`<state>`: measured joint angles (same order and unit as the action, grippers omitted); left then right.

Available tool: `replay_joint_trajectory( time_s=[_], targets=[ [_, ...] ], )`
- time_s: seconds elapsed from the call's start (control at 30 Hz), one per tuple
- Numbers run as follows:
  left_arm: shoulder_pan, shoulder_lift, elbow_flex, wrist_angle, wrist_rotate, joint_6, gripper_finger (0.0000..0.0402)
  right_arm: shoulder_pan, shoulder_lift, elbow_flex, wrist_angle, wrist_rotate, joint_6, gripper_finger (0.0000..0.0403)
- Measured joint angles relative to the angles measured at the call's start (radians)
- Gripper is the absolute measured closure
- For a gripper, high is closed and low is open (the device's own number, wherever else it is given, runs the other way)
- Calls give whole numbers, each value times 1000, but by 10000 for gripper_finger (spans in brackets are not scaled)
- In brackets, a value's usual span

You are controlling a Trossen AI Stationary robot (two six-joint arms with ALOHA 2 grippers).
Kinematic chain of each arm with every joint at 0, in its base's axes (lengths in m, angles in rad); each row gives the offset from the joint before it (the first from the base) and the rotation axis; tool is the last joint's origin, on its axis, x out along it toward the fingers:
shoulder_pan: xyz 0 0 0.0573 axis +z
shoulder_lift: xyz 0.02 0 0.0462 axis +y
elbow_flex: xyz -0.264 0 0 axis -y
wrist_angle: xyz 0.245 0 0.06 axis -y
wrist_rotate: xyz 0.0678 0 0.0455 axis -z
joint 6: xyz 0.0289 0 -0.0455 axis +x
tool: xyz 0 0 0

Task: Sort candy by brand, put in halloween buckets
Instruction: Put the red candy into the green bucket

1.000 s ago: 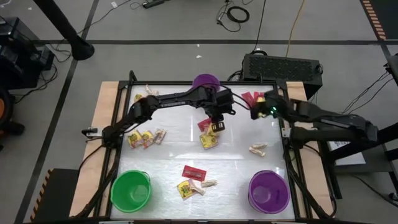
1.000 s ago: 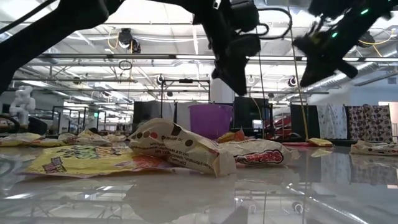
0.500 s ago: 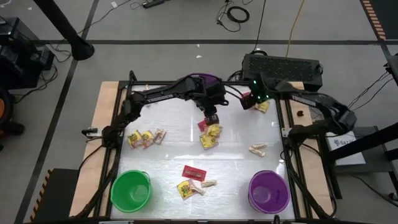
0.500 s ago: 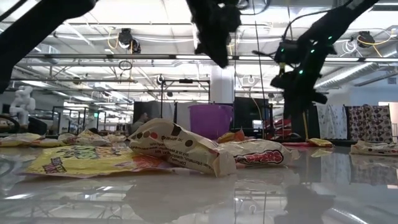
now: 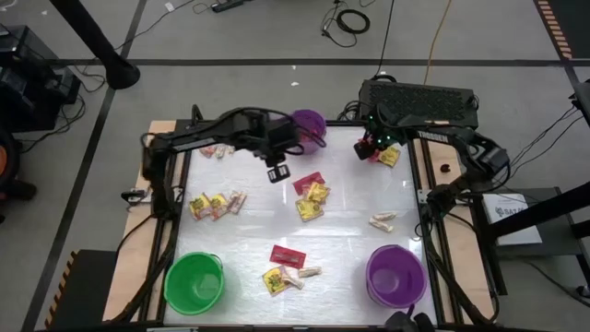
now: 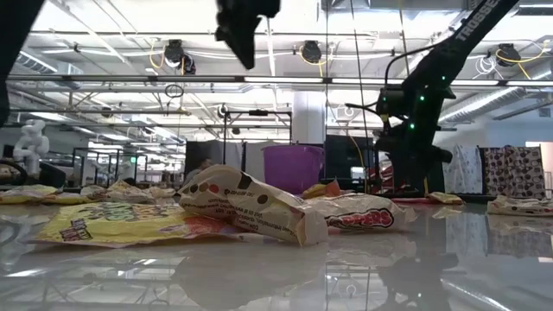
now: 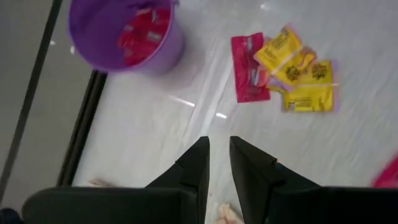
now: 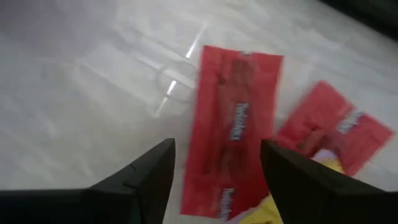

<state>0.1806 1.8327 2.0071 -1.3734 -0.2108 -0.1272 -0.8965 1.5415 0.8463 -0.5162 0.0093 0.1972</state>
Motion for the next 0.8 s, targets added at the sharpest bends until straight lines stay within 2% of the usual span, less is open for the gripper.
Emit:
replay_joint_trajectory(
  time_s=[0.17, 0.3, 0.63, 0.8],
  targets=[
    [0, -161, -287, 194, -3, -136, 331, -18, 1, 0, 33, 17, -16, 189],
    [-20, -224, -407, 274, 0, -243, 331, -21, 0, -12, 9, 12, -36, 197],
    [-63, -231, -422, 338, -31, -285, 331, 0, 0, -98, 35, -39, -49, 200],
    [-64, -231, -422, 365, -39, -286, 331, 30, -1, -113, 35, -31, -72, 200]
  ],
)
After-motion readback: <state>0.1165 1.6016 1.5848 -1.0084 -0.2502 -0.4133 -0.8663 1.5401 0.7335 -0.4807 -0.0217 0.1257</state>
